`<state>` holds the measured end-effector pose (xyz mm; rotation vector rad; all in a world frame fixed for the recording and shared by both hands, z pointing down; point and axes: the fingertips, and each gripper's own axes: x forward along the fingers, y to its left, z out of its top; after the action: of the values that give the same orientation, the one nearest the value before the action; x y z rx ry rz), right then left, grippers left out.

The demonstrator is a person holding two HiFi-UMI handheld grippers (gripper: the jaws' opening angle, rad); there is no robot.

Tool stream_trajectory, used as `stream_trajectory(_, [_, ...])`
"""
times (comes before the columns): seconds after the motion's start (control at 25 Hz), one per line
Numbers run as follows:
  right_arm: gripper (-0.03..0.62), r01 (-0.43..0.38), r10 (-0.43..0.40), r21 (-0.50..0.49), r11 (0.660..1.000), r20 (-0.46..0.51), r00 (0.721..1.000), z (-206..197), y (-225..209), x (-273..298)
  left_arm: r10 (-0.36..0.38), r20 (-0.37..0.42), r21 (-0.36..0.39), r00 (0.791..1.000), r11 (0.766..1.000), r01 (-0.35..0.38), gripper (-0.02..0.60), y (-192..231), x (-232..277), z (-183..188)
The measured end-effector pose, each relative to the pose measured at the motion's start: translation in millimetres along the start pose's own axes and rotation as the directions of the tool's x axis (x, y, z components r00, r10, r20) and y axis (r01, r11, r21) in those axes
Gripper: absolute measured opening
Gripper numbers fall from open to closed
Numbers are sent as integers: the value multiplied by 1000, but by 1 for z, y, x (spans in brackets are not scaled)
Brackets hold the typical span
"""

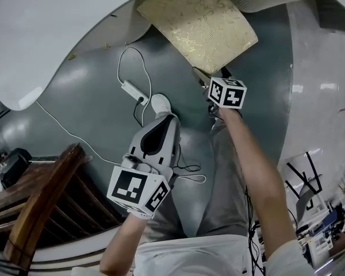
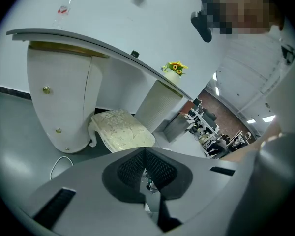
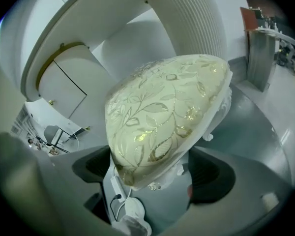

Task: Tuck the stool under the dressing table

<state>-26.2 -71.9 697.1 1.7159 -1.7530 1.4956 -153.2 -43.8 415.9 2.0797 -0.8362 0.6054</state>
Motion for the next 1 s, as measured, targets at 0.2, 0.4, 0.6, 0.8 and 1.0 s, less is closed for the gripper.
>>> stream_trajectory(0.2, [450, 36, -38, 79, 996, 32, 999, -1, 0, 5, -1, -5, -17, 1000, 1000, 1, 8, 18, -4, -3])
stream_trajectory(0.4, [408, 53, -68, 180, 982, 75, 995, -3, 4, 3, -2, -4, -18, 1000, 1000, 2, 8, 32, -9, 2])
stream_trajectory(0.6, [407, 67, -84, 182, 981, 89, 992, -2, 3, 2, 10, -6, -27, 1000, 1000, -11, 8, 41, -14, 0])
stream_trajectory(0.8, [407, 87, -107, 168, 982, 110, 988, 5, 0, 1, 17, -5, -34, 1000, 999, -18, 8, 43, -14, 3])
stream_trajectory(1.0, [405, 102, -122, 140, 985, 142, 982, 32, -17, 1, 16, -4, -39, 1000, 999, -16, 8, 38, -4, 9])
